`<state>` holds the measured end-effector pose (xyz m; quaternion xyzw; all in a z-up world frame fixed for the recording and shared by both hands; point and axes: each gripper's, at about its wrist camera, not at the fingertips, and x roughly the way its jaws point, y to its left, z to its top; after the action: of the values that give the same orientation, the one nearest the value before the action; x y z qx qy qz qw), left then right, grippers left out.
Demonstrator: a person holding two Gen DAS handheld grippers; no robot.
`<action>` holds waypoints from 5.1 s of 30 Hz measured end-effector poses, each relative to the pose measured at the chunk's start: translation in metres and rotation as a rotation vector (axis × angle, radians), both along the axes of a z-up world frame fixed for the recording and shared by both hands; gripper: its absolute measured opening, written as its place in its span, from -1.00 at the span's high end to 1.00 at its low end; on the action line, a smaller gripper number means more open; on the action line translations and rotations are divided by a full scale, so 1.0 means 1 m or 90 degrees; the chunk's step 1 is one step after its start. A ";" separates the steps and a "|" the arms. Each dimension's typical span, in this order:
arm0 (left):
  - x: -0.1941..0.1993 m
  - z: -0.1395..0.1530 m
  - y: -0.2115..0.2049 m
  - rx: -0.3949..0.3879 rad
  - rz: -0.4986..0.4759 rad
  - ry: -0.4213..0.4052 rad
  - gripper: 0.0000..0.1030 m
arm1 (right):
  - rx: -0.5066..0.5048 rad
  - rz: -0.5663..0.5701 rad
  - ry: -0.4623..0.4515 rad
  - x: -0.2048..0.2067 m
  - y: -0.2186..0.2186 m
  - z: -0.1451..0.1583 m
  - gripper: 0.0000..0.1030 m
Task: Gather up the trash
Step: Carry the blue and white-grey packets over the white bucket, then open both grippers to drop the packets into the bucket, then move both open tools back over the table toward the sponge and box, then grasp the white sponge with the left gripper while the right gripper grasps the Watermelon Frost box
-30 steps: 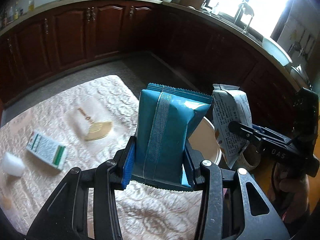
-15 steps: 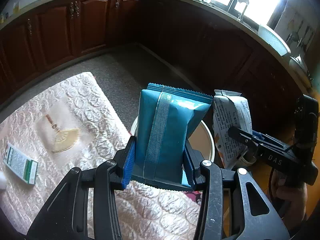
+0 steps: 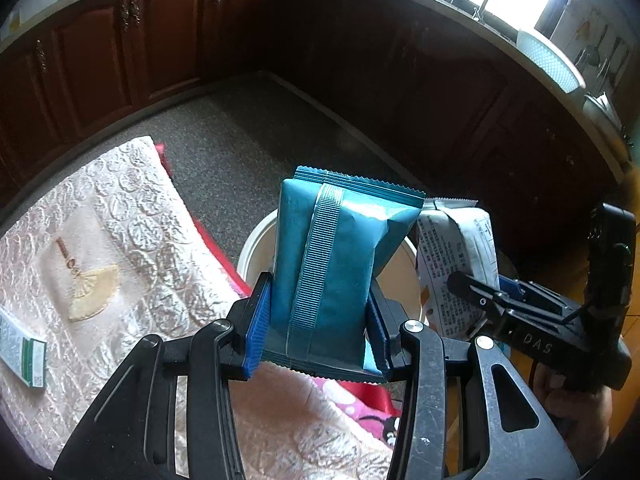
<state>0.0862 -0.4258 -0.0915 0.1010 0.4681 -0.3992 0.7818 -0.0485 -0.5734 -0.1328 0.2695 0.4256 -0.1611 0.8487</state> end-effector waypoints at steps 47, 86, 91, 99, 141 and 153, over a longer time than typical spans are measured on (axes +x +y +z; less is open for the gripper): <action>0.018 -0.041 -0.014 0.018 0.012 0.045 -0.04 | 0.036 -0.057 0.083 0.013 -0.017 -0.058 -0.20; 0.001 0.018 0.134 -0.029 0.158 -0.080 -0.04 | -0.063 0.094 0.010 0.057 0.093 0.017 -0.37; 0.002 0.023 0.159 -0.035 0.181 -0.077 -0.04 | -0.074 0.123 0.002 0.063 0.115 0.027 -0.38; 0.006 0.032 0.209 -0.040 0.238 -0.073 -0.04 | -0.073 0.190 -0.013 0.079 0.155 0.036 -0.45; 0.123 -0.035 0.388 0.015 0.344 -0.019 -0.21 | -0.106 0.543 0.022 0.250 0.357 -0.014 -0.57; 0.127 -0.047 0.382 0.017 0.345 0.014 0.26 | -0.108 0.579 0.031 0.268 0.379 -0.037 -0.12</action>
<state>0.2133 -0.0434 -0.1383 -0.0223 0.4916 -0.1700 0.8537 0.2195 -0.1946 -0.1693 -0.0189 0.5059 0.1869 0.8419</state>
